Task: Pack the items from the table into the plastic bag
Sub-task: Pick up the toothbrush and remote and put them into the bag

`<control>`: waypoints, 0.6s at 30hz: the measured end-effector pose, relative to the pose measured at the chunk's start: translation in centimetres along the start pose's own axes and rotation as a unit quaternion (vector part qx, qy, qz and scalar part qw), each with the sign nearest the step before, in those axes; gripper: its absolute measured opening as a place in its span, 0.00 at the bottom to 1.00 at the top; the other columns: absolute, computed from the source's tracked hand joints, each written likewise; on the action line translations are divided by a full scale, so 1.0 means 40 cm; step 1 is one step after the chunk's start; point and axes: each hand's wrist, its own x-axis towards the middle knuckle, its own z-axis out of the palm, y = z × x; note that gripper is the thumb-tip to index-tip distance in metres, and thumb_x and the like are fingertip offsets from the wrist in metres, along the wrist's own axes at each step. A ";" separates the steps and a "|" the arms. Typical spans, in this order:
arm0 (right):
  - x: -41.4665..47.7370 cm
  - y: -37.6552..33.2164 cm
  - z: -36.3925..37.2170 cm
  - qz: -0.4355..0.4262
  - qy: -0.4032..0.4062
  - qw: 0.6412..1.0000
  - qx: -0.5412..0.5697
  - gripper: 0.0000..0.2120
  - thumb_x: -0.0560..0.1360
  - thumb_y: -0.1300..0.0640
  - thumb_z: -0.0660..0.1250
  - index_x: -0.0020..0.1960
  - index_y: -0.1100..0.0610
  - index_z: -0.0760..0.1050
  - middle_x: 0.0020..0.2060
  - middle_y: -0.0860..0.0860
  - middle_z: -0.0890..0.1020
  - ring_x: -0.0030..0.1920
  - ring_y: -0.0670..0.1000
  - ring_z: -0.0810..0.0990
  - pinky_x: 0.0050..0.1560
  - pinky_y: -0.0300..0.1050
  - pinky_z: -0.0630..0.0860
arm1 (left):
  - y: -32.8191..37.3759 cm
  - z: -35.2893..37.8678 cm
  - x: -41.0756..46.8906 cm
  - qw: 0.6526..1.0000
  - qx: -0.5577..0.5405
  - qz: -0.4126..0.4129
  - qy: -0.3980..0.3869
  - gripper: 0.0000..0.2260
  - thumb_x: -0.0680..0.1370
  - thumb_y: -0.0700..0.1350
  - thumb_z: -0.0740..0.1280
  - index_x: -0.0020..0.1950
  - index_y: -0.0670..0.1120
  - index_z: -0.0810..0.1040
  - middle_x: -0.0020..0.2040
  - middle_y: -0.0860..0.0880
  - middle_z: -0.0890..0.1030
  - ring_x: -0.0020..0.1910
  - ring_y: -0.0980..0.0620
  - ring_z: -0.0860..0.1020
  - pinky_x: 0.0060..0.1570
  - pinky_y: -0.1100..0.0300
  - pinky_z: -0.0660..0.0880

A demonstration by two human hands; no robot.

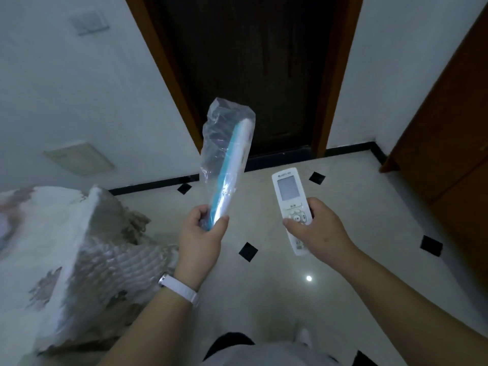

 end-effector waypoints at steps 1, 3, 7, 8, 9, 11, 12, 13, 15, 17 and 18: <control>0.032 -0.011 0.006 -0.005 -0.012 1.000 0.002 0.09 0.72 0.52 0.74 0.48 0.50 0.75 0.41 0.45 0.82 0.40 0.43 0.81 0.36 0.36 0.76 | 0.001 0.002 0.024 1.000 -0.003 -0.003 0.012 0.09 0.73 0.39 0.74 0.43 0.51 0.77 0.39 0.51 0.77 0.34 0.59 0.72 0.35 0.68 0.70; 0.098 -0.040 0.031 -0.011 -0.041 0.999 -0.005 0.09 0.72 0.51 0.74 0.48 0.49 0.75 0.41 0.45 0.82 0.41 0.44 0.82 0.38 0.39 0.79 | 0.004 0.005 0.079 1.000 -0.006 -0.007 0.029 0.08 0.73 0.39 0.74 0.44 0.49 0.77 0.39 0.51 0.77 0.34 0.59 0.72 0.34 0.69 0.70; 0.233 -0.102 0.117 -0.034 -0.081 0.996 -0.030 0.10 0.72 0.51 0.74 0.50 0.48 0.75 0.42 0.44 0.82 0.42 0.44 0.82 0.43 0.45 0.81 | 0.003 -0.002 0.207 0.997 0.002 -0.012 0.075 0.07 0.73 0.39 0.74 0.46 0.46 0.77 0.38 0.53 0.76 0.32 0.64 0.72 0.32 0.71 0.69; 0.265 -0.119 0.140 -0.041 -0.090 0.995 -0.032 0.10 0.72 0.51 0.74 0.50 0.48 0.75 0.42 0.44 0.82 0.42 0.44 0.82 0.43 0.44 0.81 | -0.002 -0.006 0.239 0.997 -0.001 -0.010 0.081 0.07 0.73 0.39 0.74 0.46 0.45 0.77 0.39 0.53 0.76 0.32 0.64 0.72 0.31 0.71 0.69; 0.297 -0.136 0.164 -0.048 -0.097 0.994 -0.035 0.10 0.72 0.51 0.74 0.50 0.48 0.75 0.43 0.44 0.82 0.43 0.44 0.82 0.43 0.44 0.81 | -0.013 -0.010 0.273 0.996 -0.008 -0.011 0.083 0.07 0.73 0.39 0.73 0.47 0.45 0.77 0.39 0.52 0.76 0.32 0.63 0.72 0.31 0.71 0.69; 0.362 -0.175 0.209 -0.059 -0.104 0.992 -0.048 0.11 0.72 0.51 0.74 0.51 0.48 0.75 0.43 0.43 0.82 0.43 0.43 0.81 0.41 0.40 0.80 | -0.041 -0.020 0.351 0.996 -0.034 -0.018 0.081 0.07 0.73 0.39 0.73 0.47 0.45 0.77 0.40 0.52 0.76 0.32 0.62 0.72 0.31 0.69 0.70; 0.395 -0.194 0.231 -0.062 -0.103 0.991 -0.055 0.10 0.72 0.51 0.74 0.51 0.48 0.75 0.44 0.43 0.82 0.43 0.43 0.81 0.40 0.38 0.78 | -0.056 -0.027 0.395 0.995 -0.046 -0.024 0.082 0.07 0.73 0.39 0.73 0.48 0.45 0.77 0.40 0.52 0.76 0.32 0.62 0.72 0.31 0.68 0.70; 0.431 -0.217 0.255 -0.064 -0.101 0.991 -0.061 0.10 0.72 0.51 0.74 0.51 0.47 0.75 0.44 0.43 0.81 0.43 0.42 0.81 0.39 0.37 0.77 | -0.070 -0.035 0.442 0.994 -0.054 -0.028 0.086 0.07 0.73 0.40 0.73 0.47 0.45 0.77 0.39 0.52 0.76 0.32 0.62 0.72 0.32 0.68 0.70; 0.504 -0.269 0.302 -0.065 -0.096 0.991 -0.073 0.11 0.73 0.52 0.74 0.51 0.46 0.74 0.45 0.42 0.81 0.44 0.42 0.81 0.39 0.36 0.76 | -0.089 -0.055 0.540 0.993 -0.066 -0.033 0.090 0.07 0.73 0.39 0.74 0.47 0.44 0.77 0.38 0.52 0.76 0.31 0.62 0.72 0.31 0.69 0.69; 0.578 -0.331 0.354 -0.071 -0.098 0.988 -0.092 0.12 0.73 0.52 0.73 0.52 0.45 0.73 0.45 0.42 0.81 0.44 0.42 0.80 0.38 0.35 0.75 | -0.102 -0.086 0.635 0.992 -0.079 -0.038 0.088 0.07 0.73 0.39 0.74 0.48 0.44 0.78 0.38 0.53 0.76 0.31 0.63 0.72 0.31 0.70 0.69; 0.614 -0.364 0.382 -0.075 -0.099 0.987 -0.101 0.12 0.73 0.52 0.73 0.53 0.46 0.73 0.46 0.42 0.80 0.45 0.42 0.80 0.38 0.36 0.75 | -0.109 -0.106 0.682 0.992 -0.083 -0.040 0.086 0.07 0.73 0.39 0.74 0.48 0.44 0.78 0.39 0.53 0.76 0.32 0.63 0.73 0.31 0.70 0.70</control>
